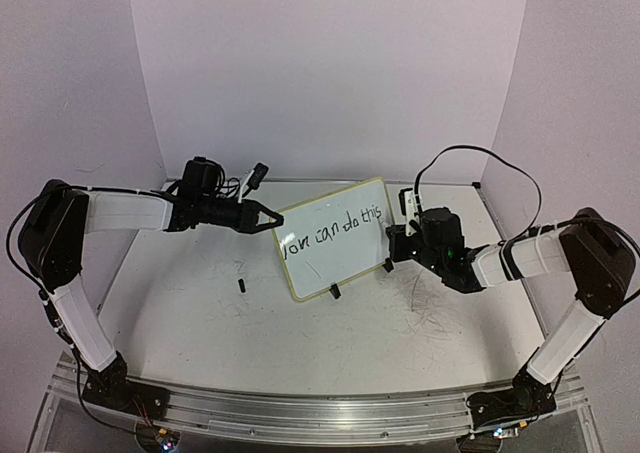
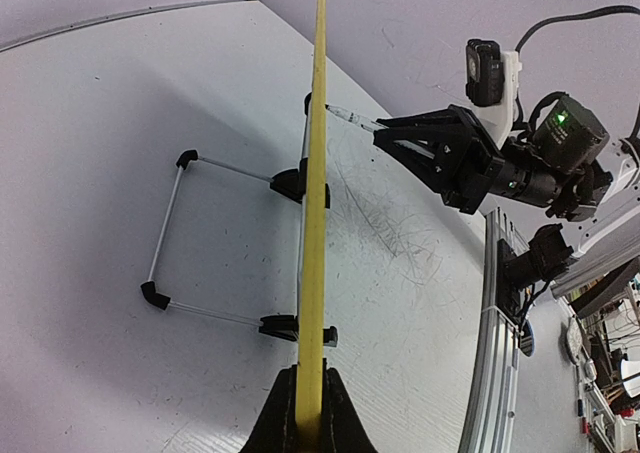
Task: Write a sentence on the whiteboard
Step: Write a sentence on the whiteboard, then place the whiteboard at the center of the board.
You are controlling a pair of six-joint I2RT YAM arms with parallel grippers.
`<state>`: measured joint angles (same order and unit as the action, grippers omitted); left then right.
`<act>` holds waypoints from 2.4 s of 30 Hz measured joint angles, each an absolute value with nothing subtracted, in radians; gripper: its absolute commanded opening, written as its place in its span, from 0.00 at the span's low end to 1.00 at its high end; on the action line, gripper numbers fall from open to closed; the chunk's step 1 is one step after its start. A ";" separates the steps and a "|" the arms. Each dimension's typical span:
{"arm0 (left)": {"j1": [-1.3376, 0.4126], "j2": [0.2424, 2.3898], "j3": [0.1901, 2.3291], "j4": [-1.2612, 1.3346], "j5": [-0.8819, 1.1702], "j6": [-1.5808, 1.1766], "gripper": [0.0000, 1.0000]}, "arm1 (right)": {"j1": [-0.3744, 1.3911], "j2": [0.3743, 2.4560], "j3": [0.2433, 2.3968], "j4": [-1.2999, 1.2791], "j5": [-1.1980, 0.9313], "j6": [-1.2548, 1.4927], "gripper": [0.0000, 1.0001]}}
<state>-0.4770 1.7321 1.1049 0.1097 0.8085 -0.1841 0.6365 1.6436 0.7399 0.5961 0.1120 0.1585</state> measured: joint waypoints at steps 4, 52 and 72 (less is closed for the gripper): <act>-0.477 1.732 1.105 0.110 0.809 -0.184 0.00 | 0.637 1.642 0.738 0.597 0.116 0.159 0.00; -0.477 1.728 1.105 0.105 0.809 -0.189 0.00 | 0.606 1.661 0.756 0.598 0.130 0.159 0.00; -0.477 1.655 1.106 0.050 0.750 -0.166 0.90 | 0.605 1.144 0.583 0.350 0.130 0.195 0.00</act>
